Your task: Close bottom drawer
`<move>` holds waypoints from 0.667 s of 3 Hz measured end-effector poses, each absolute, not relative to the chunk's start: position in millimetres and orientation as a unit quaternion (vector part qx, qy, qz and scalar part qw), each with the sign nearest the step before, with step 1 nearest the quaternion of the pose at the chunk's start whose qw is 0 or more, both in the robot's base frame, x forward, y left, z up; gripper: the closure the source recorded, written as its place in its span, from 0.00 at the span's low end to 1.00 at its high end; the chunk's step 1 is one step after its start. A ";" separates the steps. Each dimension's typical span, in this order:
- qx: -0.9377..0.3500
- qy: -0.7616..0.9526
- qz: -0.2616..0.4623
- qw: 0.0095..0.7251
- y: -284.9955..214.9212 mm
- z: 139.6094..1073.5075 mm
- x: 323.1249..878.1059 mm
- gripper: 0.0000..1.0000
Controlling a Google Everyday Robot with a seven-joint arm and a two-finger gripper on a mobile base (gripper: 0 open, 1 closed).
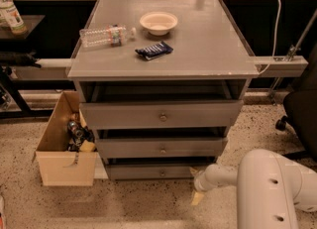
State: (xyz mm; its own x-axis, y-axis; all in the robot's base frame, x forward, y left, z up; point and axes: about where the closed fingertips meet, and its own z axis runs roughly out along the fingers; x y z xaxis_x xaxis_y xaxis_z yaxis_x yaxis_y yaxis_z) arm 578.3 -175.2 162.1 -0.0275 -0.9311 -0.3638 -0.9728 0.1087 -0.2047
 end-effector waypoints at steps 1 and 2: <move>-0.670 0.707 0.062 0.218 -171.4 166.4 571.6 0.00; -0.701 0.665 0.076 0.246 -151.3 193.1 549.7 0.00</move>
Offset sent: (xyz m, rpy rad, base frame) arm -0.0663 0.0483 0.0713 0.1285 -0.0896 0.2759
